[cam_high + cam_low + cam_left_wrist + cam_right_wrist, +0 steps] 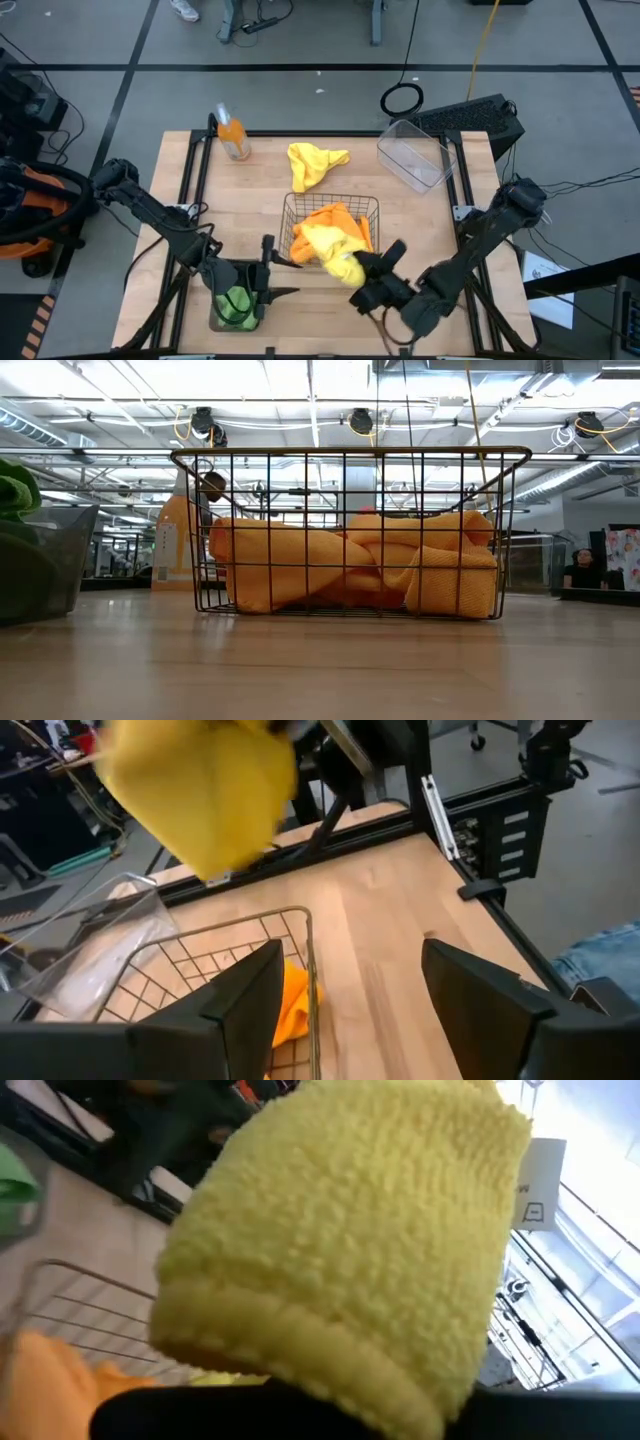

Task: Sort microfiber towel by color & place in baskets
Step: Put the right yellow microfiber towel into the transparent bin

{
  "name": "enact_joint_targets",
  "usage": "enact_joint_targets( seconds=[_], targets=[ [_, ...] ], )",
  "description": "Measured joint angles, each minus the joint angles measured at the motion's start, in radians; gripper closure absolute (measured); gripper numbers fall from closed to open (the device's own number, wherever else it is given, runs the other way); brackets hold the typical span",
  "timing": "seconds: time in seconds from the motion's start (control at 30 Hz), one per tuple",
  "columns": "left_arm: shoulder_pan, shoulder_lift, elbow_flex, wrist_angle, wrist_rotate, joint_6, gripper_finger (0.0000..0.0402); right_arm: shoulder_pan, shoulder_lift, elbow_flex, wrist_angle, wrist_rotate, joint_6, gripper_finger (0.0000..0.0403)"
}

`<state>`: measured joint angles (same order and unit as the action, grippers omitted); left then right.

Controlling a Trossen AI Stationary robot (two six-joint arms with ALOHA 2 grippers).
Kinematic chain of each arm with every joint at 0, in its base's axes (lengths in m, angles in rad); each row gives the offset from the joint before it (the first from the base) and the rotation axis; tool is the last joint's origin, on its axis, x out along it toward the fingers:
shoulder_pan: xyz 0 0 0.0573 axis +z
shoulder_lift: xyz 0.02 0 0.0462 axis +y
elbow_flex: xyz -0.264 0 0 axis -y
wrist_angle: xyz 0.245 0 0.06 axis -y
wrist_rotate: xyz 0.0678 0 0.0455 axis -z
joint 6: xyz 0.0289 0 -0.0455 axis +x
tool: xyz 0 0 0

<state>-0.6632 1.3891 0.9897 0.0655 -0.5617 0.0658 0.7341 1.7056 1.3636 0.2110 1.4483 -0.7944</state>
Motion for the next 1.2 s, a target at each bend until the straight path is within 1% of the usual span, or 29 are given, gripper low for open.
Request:
enact_joint_targets(
  seconds=[0.1, 0.2, 0.27, 0.37, 0.47, 0.57, 0.67, 0.8, 0.9, 0.97, 1.07, 1.2],
  targets=[
    [0.003, 0.001, 0.000, -0.003, -0.001, 0.000, 0.0157, -0.011, -0.094, 0.000, -0.095, -0.002, 0.007, 0.0397],
    [0.009, 0.001, 0.000, -0.002, -0.009, 0.000, 0.0157, -0.038, -0.202, 0.000, -0.246, -0.004, 0.091, 0.0397],
    [0.010, 0.001, 0.000, 0.000, -0.024, 0.000, 0.0157, -0.067, -0.278, 0.000, -0.382, -0.007, 0.199, 0.0397],
    [0.009, 0.001, 0.000, 0.000, -0.026, 0.000, 0.0157, -0.122, -0.401, 0.000, -0.634, -0.022, 0.427, 0.0397],
    [0.009, 0.001, 0.000, 0.001, -0.026, 0.000, 0.0157, -0.196, -0.515, 0.000, -0.880, -0.125, 0.653, 0.0397],
    [0.010, 0.001, 0.000, 0.001, -0.026, 0.005, 0.0157, -0.291, -0.610, 0.000, -1.059, -0.215, 0.830, 0.0397],
    [0.019, 0.001, 0.000, 0.005, -0.026, 0.022, 0.0157, -0.395, -0.674, 0.000, -1.190, -0.236, 0.945, 0.0397],
    [0.040, 0.001, 0.000, 0.005, -0.026, 0.019, 0.0157, -0.517, -0.707, 0.000, -1.301, -0.242, 1.029, 0.0397],
    [0.059, 0.001, 0.000, 0.005, -0.026, 0.018, 0.0157, -0.583, -0.710, -0.014, -1.343, -0.247, 1.046, 0.0397],
    [0.069, 0.001, 0.000, 0.004, -0.026, 0.018, 0.0157, -0.615, -0.710, -0.054, -1.345, -0.265, 1.045, 0.0397],
    [0.078, 0.001, 0.000, 0.004, -0.026, 0.018, 0.0157, -0.668, -0.711, -0.134, -1.323, -0.332, 1.045, 0.0397],
    [0.082, 0.001, 0.000, 0.003, -0.015, 0.022, 0.0157, -0.749, -0.711, -0.276, -1.241, -0.330, 1.013, 0.0397]
  ],
)
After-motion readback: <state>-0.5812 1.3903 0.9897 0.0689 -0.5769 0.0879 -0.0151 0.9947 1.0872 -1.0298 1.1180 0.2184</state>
